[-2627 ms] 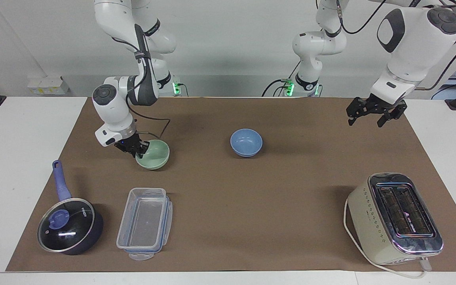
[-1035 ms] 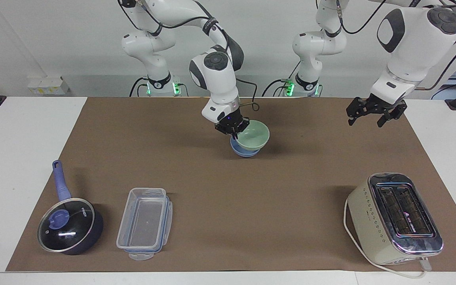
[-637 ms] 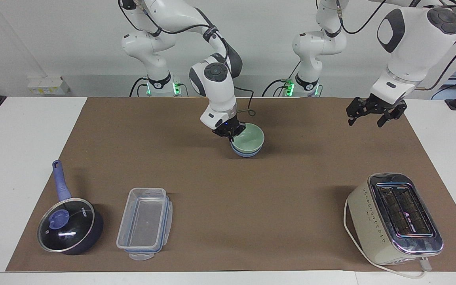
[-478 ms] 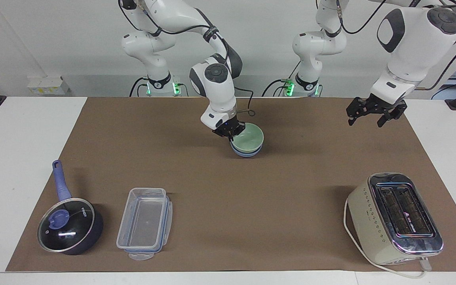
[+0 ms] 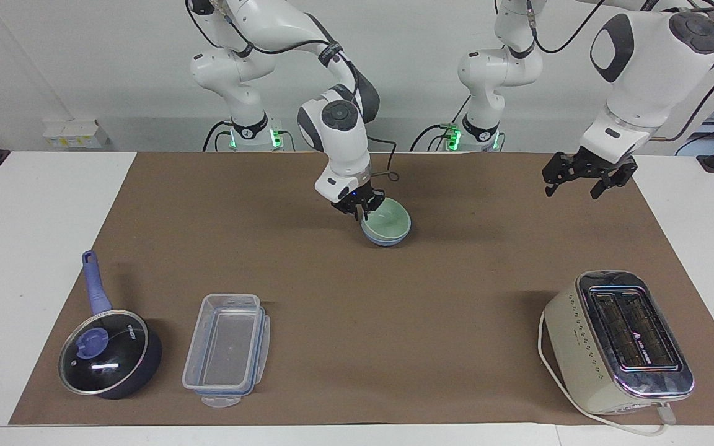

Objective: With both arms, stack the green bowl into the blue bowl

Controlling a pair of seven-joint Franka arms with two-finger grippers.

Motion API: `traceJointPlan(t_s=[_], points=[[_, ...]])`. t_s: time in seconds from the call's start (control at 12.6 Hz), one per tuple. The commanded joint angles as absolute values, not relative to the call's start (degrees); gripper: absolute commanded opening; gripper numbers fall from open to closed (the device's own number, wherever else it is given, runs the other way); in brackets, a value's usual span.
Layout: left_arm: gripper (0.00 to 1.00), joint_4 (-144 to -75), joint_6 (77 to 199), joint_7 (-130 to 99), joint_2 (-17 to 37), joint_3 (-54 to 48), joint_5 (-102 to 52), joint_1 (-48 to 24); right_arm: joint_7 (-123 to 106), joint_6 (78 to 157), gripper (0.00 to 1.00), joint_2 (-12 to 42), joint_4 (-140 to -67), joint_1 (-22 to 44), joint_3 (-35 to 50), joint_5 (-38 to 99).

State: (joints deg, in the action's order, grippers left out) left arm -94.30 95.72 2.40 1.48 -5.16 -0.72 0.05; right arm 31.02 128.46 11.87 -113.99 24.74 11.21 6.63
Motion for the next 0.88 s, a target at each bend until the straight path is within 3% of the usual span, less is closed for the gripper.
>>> traceJointPlan(t_s=[0.0,0.4,0.64,0.8], points=[[1.00,-95.19,95.10,1.85,0.53,-5.36,0.53,0.26,31.20,128.41,0.77,10.29,-113.56,24.18,11.16,7.82],[1.00,-95.19,95.10,1.85,0.53,-5.36,0.53,0.26,30.41,122.45,1.00,3.88,-112.06,17.69,10.63,6.68],[1.00,-95.19,95.10,1.85,0.53,-5.36,0.53,0.26,29.89,120.42,1.00,0.62,-110.58,10.49,10.46,3.70],[1.00,-95.19,95.10,1.85,0.61,-5.36,0.53,0.26,26.13,113.16,1.00,0.53,-104.45,5.39,10.46,2.12]])
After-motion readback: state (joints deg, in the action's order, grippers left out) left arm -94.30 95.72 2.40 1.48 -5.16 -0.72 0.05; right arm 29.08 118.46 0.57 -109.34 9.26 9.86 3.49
